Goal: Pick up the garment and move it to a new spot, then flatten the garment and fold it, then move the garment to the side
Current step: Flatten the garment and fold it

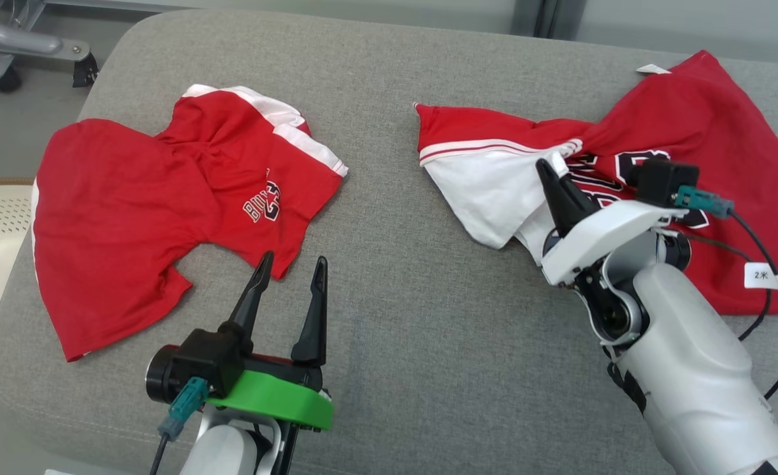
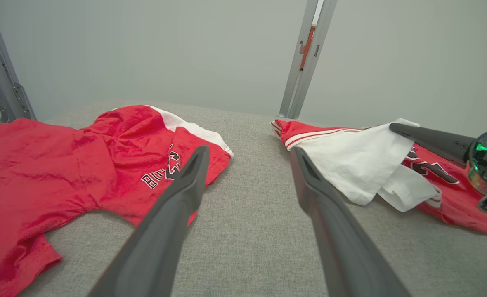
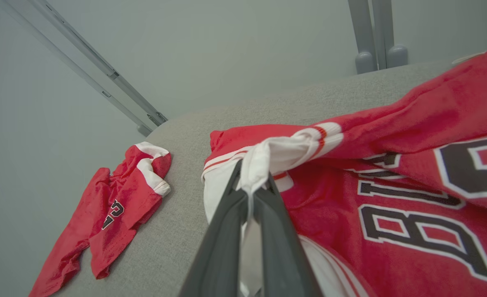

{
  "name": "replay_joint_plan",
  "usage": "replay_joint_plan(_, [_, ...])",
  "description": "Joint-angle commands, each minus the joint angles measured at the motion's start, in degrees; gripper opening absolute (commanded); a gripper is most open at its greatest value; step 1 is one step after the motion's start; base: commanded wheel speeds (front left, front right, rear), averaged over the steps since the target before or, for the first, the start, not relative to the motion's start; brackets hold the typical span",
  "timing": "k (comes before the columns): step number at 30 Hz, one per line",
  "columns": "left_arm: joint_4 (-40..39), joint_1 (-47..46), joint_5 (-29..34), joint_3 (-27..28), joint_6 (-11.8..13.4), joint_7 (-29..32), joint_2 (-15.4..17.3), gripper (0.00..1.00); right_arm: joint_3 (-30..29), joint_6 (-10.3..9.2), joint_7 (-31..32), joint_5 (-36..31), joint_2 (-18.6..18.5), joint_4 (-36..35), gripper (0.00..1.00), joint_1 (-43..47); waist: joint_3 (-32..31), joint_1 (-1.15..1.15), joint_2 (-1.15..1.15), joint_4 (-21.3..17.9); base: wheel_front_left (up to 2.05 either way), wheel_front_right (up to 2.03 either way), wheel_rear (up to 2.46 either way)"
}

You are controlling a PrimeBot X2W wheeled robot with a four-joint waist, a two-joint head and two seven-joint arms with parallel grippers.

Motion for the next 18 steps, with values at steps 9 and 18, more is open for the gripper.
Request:
replay_joint_plan(9, [-0.2,0.0,-1.9,-1.8,0.3,0.0,0.1,1.0,-7.2,0.0,5.6,4.8,-0.4,3.5,0.0,-9.2,0.1,0.0,0.0,2.7,0.0,0.0,0.0])
replay_joint_plan(18, [-0.1,0.0,-3.6,-3.6,0.6,0.0,0.1,1.0,-23.1,0.01,5.6,1.8,-3.3,20.3,0.0,-25.4,2.5,0.0,0.0,8.2,0.0,0.0,0.0])
